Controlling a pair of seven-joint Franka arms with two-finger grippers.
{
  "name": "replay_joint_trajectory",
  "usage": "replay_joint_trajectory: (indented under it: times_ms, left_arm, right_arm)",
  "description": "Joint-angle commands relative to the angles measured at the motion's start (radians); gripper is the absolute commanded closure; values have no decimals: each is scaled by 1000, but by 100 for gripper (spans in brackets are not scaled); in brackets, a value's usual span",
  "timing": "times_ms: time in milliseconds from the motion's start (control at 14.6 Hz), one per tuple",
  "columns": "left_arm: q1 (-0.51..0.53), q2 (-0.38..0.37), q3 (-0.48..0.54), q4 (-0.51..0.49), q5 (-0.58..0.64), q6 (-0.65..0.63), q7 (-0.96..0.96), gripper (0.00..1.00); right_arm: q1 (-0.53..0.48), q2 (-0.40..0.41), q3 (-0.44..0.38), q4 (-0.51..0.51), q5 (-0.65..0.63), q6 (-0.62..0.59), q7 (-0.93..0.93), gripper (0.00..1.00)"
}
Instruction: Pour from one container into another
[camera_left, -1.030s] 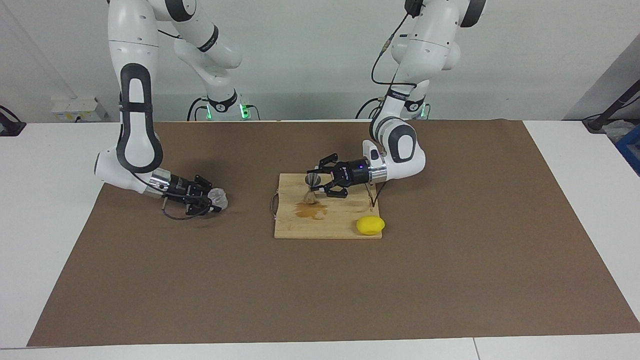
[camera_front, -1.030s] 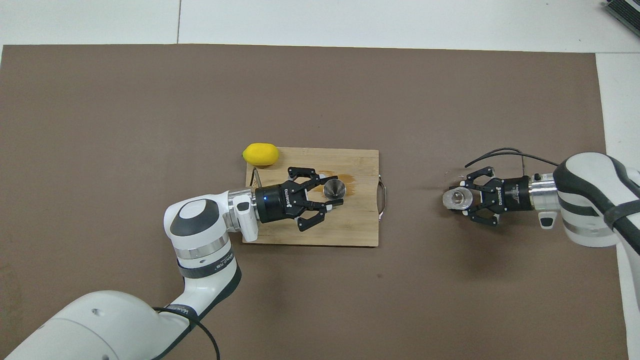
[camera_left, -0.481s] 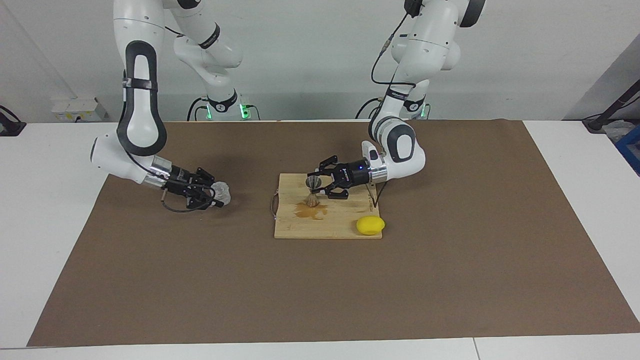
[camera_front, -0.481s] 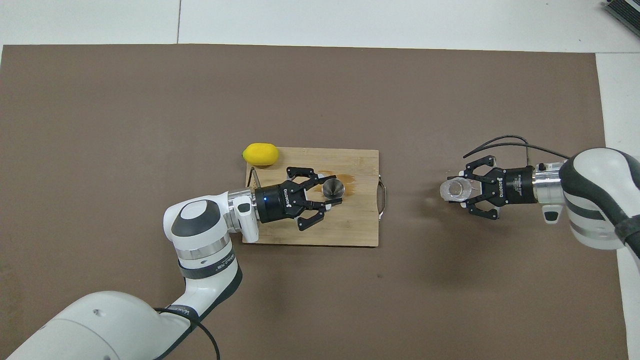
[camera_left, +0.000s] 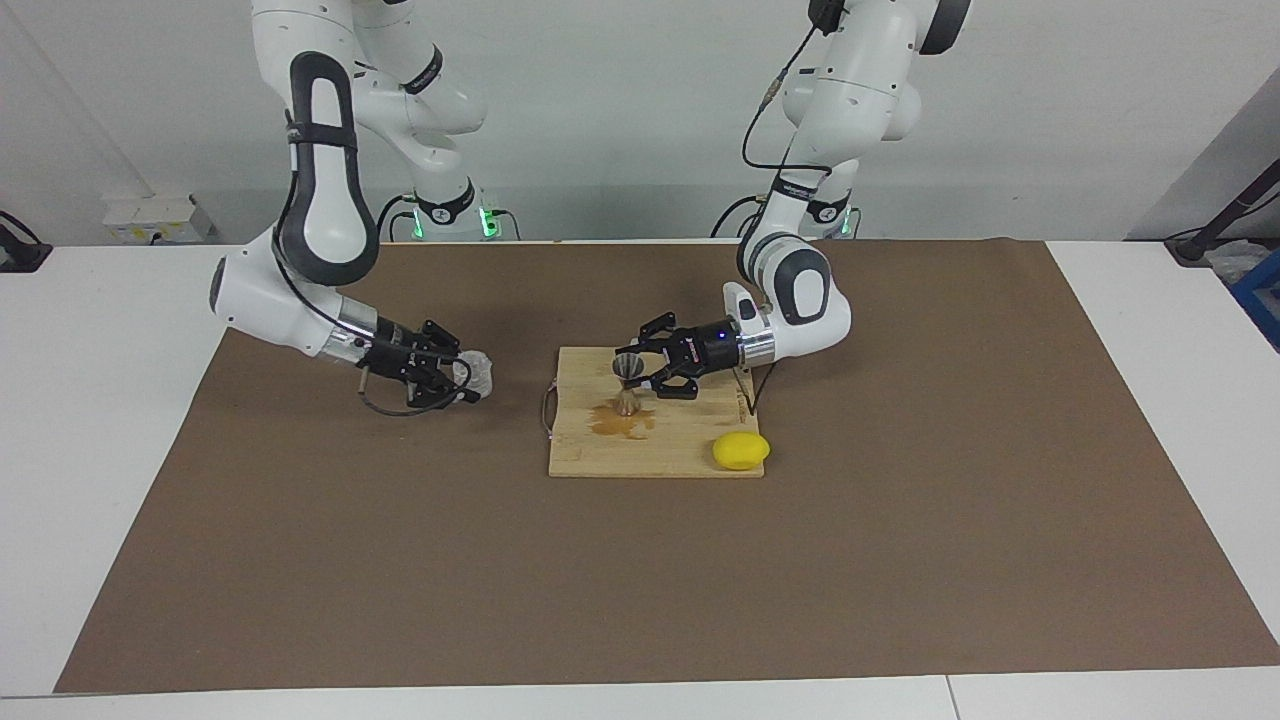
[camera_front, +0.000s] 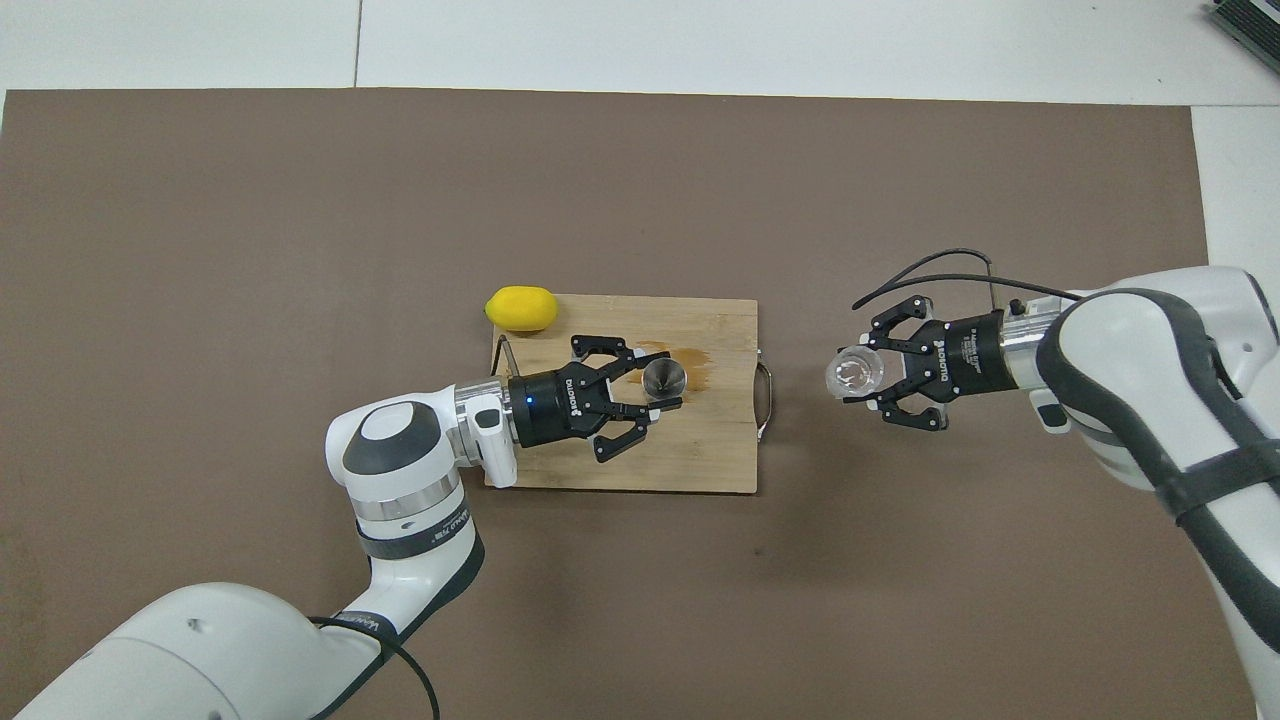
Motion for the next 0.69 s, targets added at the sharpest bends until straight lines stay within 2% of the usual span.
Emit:
replay_joint_trajectory:
  times_ms: [0, 69, 137, 343, 618]
  left_arm:
    - [-22, -22, 13, -22, -32, 23, 25, 46]
    - [-22, -22, 13, -22, -32, 27, 25, 31]
    - [-22, -22, 13, -22, -32, 30, 23, 0]
    - [-19, -25, 13, -34, -32, 26, 23, 0]
    - [-4, -35, 16, -71, -30, -9, 23, 0]
  right_arm:
    - [53, -12, -3, 27, -49, 24, 103, 100]
    - [72, -15, -3, 39, -67, 31, 141, 100]
    - [95, -16, -1, 48, -85, 51, 182, 100]
    - [167, -15, -1, 78, -139, 103, 288, 100]
    - [213, -13, -1, 116, -193, 113, 397, 100]
